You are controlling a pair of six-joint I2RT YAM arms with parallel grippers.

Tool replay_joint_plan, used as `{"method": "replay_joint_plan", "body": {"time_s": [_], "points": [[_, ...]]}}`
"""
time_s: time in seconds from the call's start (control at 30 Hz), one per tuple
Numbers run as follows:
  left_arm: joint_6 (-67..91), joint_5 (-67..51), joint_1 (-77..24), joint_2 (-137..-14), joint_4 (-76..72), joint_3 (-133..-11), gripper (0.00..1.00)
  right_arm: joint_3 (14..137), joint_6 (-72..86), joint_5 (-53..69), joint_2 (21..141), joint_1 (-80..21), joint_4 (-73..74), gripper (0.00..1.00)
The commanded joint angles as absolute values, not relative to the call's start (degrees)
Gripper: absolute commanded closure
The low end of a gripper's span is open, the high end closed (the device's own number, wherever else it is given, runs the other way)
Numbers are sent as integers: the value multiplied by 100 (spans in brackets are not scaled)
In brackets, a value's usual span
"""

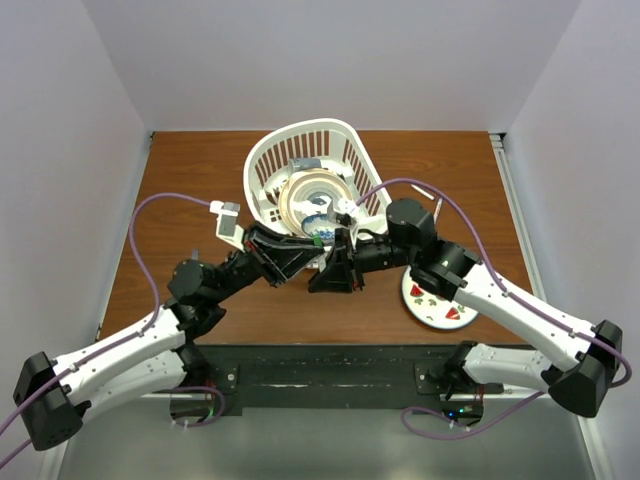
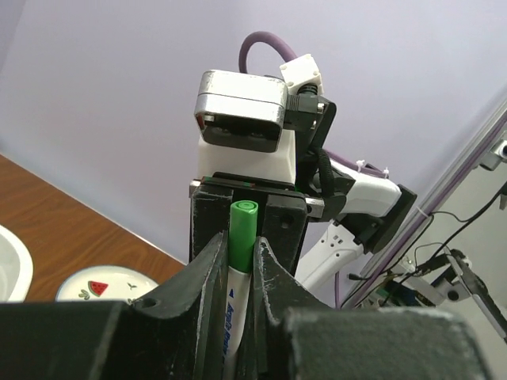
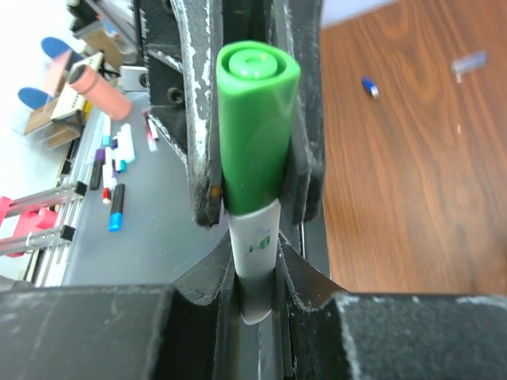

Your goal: Insert the pens into the pen caps

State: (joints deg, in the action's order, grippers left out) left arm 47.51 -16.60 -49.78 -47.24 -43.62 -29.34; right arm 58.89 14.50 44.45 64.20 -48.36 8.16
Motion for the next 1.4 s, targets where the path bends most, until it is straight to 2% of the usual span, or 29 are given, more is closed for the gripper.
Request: {"method": "replay_joint_plan", "body": {"time_s": [0.0, 0.03, 0.07, 0.27, 0.37, 0.47, 0.6, 0.93, 1.13, 1.37], "points": [[4597, -3507, -5476, -5124, -3058, -3181, 80, 6275, 1433, 4122, 6425, -4693, -529, 100], [4553, -3472, -5476, -5124, -3076, -3225, 72, 6258, 1354, 4122, 6390, -4693, -484, 100], [4509, -3428, -5476, -5107, -3059, -3278, 58, 6232, 1336, 4105, 6355, -4693, -449, 100], [3587, -2726, -5467, -4887, -1856, -4016, 37, 6082, 1309, 4139, 6082, -4702, -343, 100], [3226, -2427, -5467, -4825, -1372, -4411, 33, 6021, 1336, 4262, 6021, -4702, -325, 100], [2901, -1926, -5458, -4816, -749, -4798, 32, 5950, 1388, 4359, 5942, -4702, -360, 100], [2786, -1670, -5362, -4851, -650, -5123, 32, 5862, 1450, 4473, 5845, -4702, -404, 100], [3542, -3171, -4544, -5159, -1634, -5151, 38, 5651, 1573, 4658, 5757, -4693, -387, 100], [3446, -3209, -4535, -5106, -1802, -5238, 30, 5581, 1582, 4781, 5827, -4702, -378, 100], [3463, -3392, -4500, -5422, -1784, -5668, 37, 5546, 1652, 4878, 5941, -4711, -439, 100]]}}
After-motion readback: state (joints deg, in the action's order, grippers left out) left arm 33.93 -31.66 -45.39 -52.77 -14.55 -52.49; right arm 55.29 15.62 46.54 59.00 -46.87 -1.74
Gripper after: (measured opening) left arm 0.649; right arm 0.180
